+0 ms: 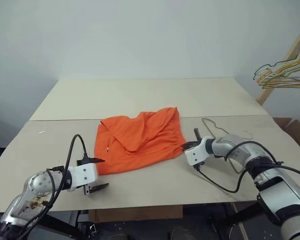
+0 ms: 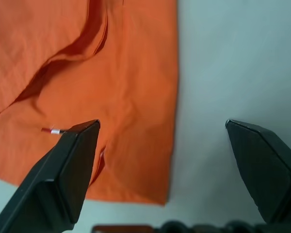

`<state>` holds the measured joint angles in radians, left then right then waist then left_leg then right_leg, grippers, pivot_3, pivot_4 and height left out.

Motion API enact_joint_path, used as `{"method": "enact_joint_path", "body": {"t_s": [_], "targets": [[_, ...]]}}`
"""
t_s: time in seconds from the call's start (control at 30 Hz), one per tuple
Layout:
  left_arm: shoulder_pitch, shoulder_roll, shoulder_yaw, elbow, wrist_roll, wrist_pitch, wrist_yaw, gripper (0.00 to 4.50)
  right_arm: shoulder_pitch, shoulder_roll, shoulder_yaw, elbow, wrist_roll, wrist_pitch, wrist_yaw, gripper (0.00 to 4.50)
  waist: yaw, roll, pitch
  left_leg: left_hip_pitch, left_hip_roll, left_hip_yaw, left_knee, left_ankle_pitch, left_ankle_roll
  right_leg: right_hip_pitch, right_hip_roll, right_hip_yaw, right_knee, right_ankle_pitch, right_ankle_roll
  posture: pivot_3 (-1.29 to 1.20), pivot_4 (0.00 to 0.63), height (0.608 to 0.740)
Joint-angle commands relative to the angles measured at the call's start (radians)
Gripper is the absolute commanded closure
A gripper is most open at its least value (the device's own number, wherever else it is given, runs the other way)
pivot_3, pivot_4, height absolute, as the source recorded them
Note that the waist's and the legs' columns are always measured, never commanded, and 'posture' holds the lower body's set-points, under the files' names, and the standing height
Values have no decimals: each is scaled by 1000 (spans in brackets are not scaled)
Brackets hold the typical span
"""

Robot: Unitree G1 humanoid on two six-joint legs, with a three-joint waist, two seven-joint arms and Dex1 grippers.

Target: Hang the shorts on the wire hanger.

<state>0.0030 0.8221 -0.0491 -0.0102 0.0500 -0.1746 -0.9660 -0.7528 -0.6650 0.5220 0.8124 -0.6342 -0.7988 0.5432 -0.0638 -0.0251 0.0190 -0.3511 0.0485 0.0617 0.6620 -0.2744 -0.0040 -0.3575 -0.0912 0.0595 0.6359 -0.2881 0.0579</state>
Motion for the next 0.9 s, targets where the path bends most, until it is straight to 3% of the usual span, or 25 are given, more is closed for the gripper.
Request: {"method": "enact_joint_path", "body": {"t_s": [0.03,0.1,0.5,0.7,0.8,0.9], "targets": [[-67,-22,-51,55,8,24,-18,183,16,-20,-34,-63,44,5,17,4498,2,0,0,0,0,0,0,1,0,0,0,0,1,0,0,7,0,740],[-82,-14,-67,73,10,23,-36,623,30,-24,-39,-89,58,13,28,4500,-2,0,0,0,0,0,1,1,0,0,0,0,3,0,0,3,0,740],[-163,-14,-97,303,68,-95,32,4476,102,-48,-75,-217,123,75,77,4500,-8,0,0,10,0,1,1,4,2,5,1,2,9,1,-2,-25,0,740],[-151,1,-81,306,51,-116,40,4476,139,-57,-97,-279,162,103,97,4500,-9,0,0,11,0,2,1,5,2,4,1,4,10,1,-2,-35,0,740],[-85,55,-50,217,28,-129,16,4476,199,-84,-122,-375,234,124,158,4500,-13,0,0,10,1,2,1,5,2,3,1,5,10,1,-2,-27,0,740],[79,184,27,-44,-216,21,-194,4476,300,-164,-138,-543,393,154,294,4500,-24,0,0,6,2,1,0,4,2,0,1,5,9,1,-2,-12,0,740]]}}
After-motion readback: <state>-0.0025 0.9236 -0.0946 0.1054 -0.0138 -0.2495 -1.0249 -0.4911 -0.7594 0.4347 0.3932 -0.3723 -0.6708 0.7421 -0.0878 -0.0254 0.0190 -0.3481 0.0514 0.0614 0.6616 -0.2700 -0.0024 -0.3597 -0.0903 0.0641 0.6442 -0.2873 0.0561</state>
